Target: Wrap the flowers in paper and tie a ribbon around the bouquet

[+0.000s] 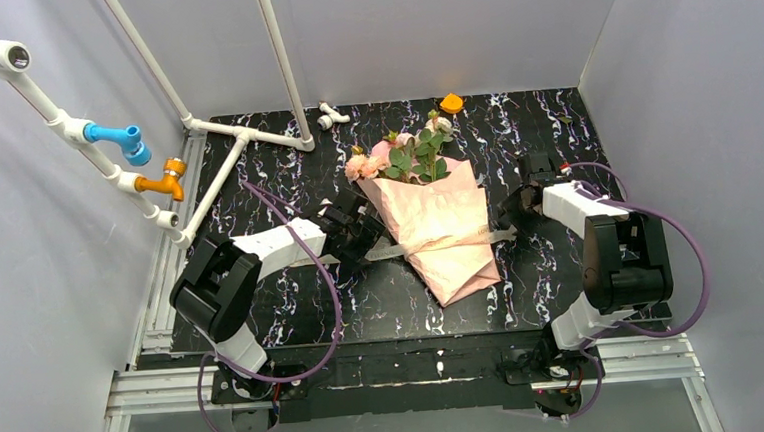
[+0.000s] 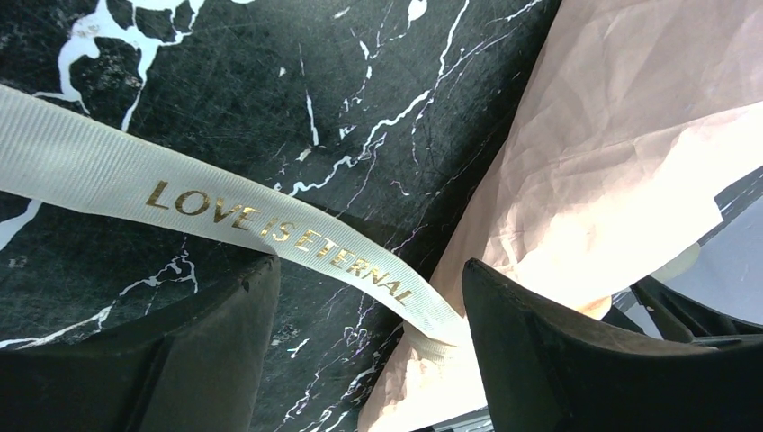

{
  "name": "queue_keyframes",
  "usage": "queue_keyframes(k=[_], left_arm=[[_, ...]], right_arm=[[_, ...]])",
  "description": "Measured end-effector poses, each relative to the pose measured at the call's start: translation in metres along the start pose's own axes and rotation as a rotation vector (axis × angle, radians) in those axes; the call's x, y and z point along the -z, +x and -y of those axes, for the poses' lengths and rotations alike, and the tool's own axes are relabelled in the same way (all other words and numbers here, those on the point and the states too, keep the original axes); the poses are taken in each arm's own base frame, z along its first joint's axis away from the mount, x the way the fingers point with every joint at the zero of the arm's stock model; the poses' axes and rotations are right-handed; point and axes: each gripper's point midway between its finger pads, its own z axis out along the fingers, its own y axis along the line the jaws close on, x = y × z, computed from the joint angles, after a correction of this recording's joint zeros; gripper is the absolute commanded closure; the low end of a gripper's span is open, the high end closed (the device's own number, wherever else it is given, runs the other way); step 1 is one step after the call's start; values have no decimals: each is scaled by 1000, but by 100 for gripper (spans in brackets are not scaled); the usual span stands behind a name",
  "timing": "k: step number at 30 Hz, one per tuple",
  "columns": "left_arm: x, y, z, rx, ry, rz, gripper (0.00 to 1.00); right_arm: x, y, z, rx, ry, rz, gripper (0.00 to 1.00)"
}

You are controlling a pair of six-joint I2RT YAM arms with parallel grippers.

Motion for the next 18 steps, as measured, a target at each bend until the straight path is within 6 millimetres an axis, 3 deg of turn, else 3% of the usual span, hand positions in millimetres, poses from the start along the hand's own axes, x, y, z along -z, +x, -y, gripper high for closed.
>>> queue_keyframes(k=[9, 18], left_arm=[[0, 0, 2, -3, 12, -1, 30], [-2, 0, 4, -10, 20, 0, 31]], right_arm=[[3, 5, 0, -3, -2, -29, 29], [19, 18, 13, -25, 48, -92, 21]])
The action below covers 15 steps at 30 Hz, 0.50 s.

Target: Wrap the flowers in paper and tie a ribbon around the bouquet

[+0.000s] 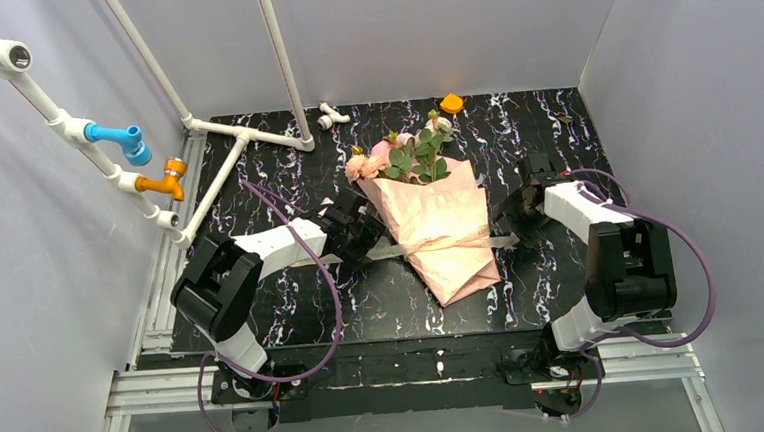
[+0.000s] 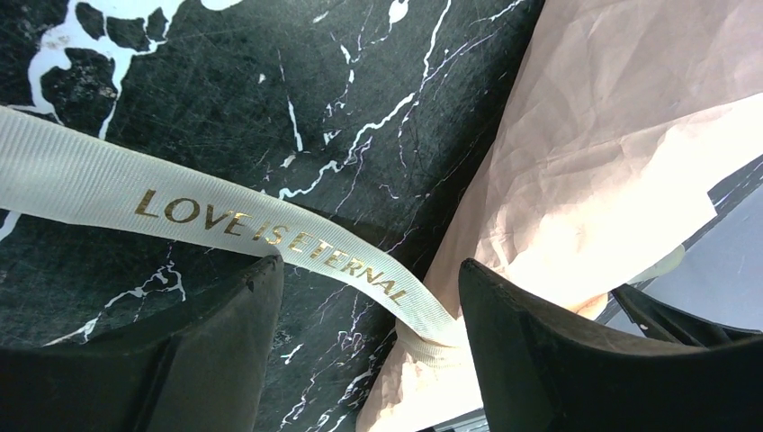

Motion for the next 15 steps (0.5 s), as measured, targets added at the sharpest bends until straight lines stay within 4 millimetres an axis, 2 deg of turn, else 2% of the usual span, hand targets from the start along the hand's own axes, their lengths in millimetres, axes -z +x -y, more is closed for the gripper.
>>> queue_keyframes(k=[4, 9, 15], left_arm=[[-1, 0, 2, -5, 8, -2, 31], [-1, 0, 3, -5, 15, -4, 32], [-2, 0, 3, -1, 24, -8, 32]], right_arm=[[2, 7, -2, -30, -8, -33, 25], [3, 14, -2, -46, -4, -57, 38], [-5, 24, 15, -66, 43, -74, 53]])
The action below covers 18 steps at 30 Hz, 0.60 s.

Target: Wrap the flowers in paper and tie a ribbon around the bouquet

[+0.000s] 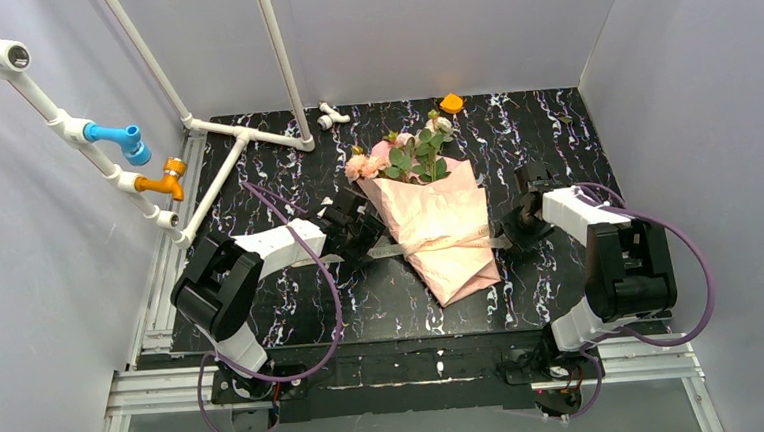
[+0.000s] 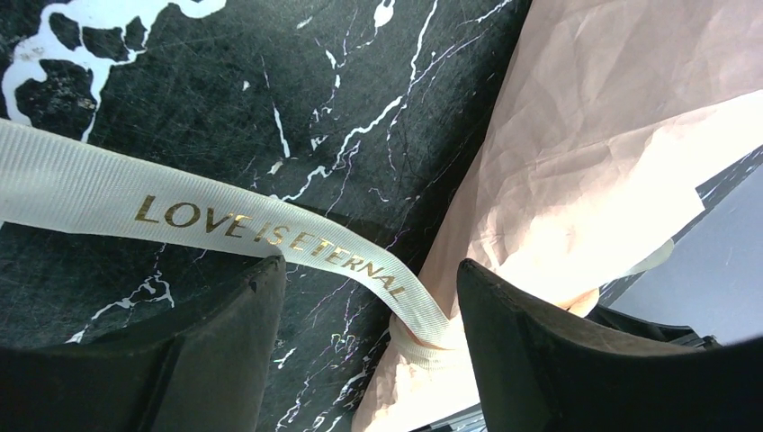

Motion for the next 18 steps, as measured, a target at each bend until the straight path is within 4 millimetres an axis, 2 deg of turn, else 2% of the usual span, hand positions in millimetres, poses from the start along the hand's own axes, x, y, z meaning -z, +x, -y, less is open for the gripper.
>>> queue_keyframes(k=[1, 3, 7, 12, 16, 18], left_arm=[[0, 0, 0, 1, 3, -1, 32], [-1, 0, 1, 1, 8, -2, 32], [-1, 0, 2, 3, 15, -6, 33], [-1, 1, 2, 4, 16, -10, 33], [-1, 1, 1, 3, 13, -10, 35], [0, 1, 0, -6, 7, -11, 37]], right_arm=[[0, 0, 0, 0, 0, -1, 59], [-1, 2, 1, -1, -3, -7, 77], [-4, 5, -3, 2, -31, -21, 99], [-4, 1, -5, 24, -41, -1, 99], [1, -24, -4, 53, -13, 84, 99], [9, -42, -12, 65, -19, 144, 99]])
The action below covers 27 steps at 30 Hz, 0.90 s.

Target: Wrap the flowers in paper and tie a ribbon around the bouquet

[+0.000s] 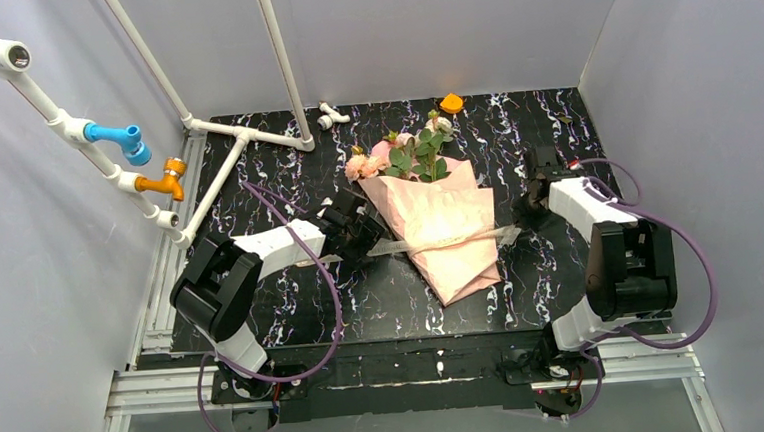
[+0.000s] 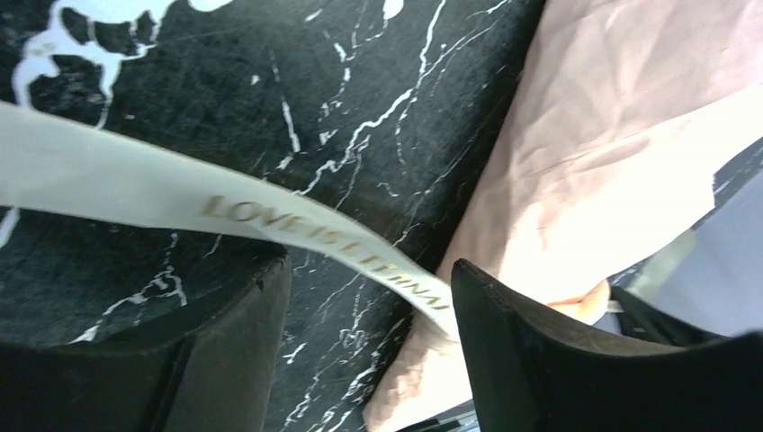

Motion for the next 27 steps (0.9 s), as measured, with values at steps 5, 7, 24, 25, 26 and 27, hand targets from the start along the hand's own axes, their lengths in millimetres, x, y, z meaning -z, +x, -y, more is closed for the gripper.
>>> queue_keyframes(k=[5, 7, 24, 25, 26, 27], left_arm=[[8, 0, -10, -61, -47, 13, 37], [13, 0, -5, -80, -46, 20, 36], [-4, 22, 4, 34, -58, -71, 35], [-4, 21, 4, 40, -59, -66, 34], [-4, 20, 5, 50, -60, -59, 33], [-3, 19, 5, 59, -63, -49, 33]], right_arm=[[13, -29, -16, 26, -43, 103, 99], [15, -31, -17, 44, -52, 111, 99], [14, -39, -38, 78, -147, 148, 99], [14, -38, -38, 79, -149, 146, 99], [14, -38, -38, 81, -152, 145, 99], [14, -37, -39, 81, -156, 143, 99]])
